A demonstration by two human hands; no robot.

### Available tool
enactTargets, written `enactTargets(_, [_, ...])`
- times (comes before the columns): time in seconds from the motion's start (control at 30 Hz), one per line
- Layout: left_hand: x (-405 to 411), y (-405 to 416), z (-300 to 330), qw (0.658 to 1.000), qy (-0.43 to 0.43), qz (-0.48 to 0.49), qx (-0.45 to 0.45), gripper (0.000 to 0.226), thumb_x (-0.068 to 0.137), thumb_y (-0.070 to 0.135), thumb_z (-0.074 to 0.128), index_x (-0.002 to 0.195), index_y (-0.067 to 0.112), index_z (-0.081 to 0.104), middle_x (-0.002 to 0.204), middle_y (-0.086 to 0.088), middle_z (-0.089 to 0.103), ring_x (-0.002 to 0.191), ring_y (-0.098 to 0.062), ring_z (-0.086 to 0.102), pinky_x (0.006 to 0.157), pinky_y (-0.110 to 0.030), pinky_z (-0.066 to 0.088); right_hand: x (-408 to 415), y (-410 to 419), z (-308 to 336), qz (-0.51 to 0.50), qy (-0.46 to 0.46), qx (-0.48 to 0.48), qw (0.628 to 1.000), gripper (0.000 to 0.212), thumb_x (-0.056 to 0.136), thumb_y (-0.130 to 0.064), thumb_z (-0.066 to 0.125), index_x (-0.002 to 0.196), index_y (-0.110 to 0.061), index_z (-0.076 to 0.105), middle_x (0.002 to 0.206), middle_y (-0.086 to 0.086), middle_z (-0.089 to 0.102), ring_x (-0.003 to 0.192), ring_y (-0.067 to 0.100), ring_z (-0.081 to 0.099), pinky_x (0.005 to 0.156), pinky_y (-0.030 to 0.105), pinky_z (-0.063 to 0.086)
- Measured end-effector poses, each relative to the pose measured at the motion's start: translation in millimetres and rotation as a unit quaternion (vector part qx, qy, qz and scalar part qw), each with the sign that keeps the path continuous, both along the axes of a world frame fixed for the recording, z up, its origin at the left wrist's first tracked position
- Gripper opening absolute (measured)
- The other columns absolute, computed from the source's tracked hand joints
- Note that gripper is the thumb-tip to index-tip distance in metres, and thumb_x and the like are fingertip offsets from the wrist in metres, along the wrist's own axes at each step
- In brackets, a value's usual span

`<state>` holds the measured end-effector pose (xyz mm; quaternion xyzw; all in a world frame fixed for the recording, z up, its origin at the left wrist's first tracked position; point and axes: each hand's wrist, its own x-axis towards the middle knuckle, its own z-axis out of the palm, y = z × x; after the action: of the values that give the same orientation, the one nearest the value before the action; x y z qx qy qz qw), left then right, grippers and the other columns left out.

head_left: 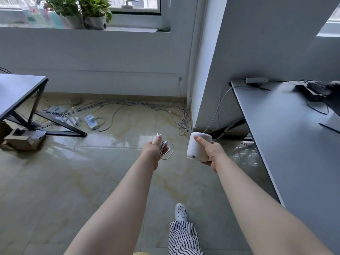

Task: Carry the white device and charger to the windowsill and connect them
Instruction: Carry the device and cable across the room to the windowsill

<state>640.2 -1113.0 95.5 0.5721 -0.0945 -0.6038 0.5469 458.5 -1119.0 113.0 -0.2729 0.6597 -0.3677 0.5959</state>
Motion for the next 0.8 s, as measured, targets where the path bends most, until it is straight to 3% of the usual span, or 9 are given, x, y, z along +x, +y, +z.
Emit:
enactTargets(0.13, [11,-63,0,1.0,-0.017,0.003,0.007,0.02,0.094,0.022,0.053,0.088,0.003,0.053,0.078,-0.007,0.059,0.05,-0.009,0.065,0.059,-0.021,0.056,9,-67,-6,0.012,-0.004,0.004,1.0,0.055,0.077,-0.04,0.074,0.119,-0.012,0.053,0.11,0.008,0.058,0.082,0.021,0.056,0.053,0.027,0.043])
enactTargets(0.3, [16,-146,6,1.0,-0.004,0.019,0.001,0.026,0.094,0.023,0.053,0.108,0.0,0.049,0.078,-0.008,0.059,0.057,-0.01,0.064,0.053,-0.018,0.055,16,-159,-7,0.032,-0.004,0.005,0.999,0.062,0.075,-0.042,0.076,0.123,-0.01,0.053,0.116,0.01,0.059,0.093,0.026,0.057,0.055,0.028,0.046])
enactTargets(0.43, [17,-207,10,1.0,-0.009,0.027,0.005,0.026,0.093,0.024,0.055,0.103,0.0,0.052,0.077,-0.008,0.06,0.044,-0.005,0.064,0.056,-0.02,0.056,18,-226,-7,0.049,0.011,0.004,0.999,0.074,0.068,-0.048,0.079,0.126,-0.011,0.052,0.123,0.012,0.06,0.109,0.032,0.059,0.073,0.036,0.055])
enactTargets(0.53, [20,-240,12,0.999,-0.004,0.032,0.006,0.022,0.093,0.024,0.055,0.093,0.002,0.053,0.077,-0.008,0.061,0.041,-0.005,0.064,0.071,-0.024,0.054,21,-265,-5,0.054,0.008,0.004,0.999,0.074,0.066,-0.047,0.08,0.124,-0.011,0.053,0.122,0.012,0.061,0.11,0.034,0.06,0.084,0.046,0.056])
enactTargets(0.67, [29,-273,14,0.999,-0.004,0.04,0.007,0.028,0.093,0.024,0.055,0.105,-0.001,0.052,0.078,-0.008,0.061,0.058,-0.012,0.064,0.068,-0.024,0.055,31,-302,-5,0.068,0.006,0.003,0.998,0.079,0.065,-0.049,0.08,0.127,-0.01,0.05,0.122,0.013,0.06,0.109,0.034,0.06,0.067,0.034,0.054])
enactTargets(0.8, [38,-305,11,0.999,-0.012,0.048,0.006,0.027,0.093,0.023,0.055,0.102,-0.002,0.052,0.079,-0.009,0.06,0.067,-0.014,0.061,0.057,-0.02,0.056,44,-335,-5,0.078,0.007,0.001,0.997,0.077,0.066,-0.05,0.079,0.126,-0.011,0.05,0.121,0.013,0.06,0.104,0.034,0.06,0.067,0.034,0.051])
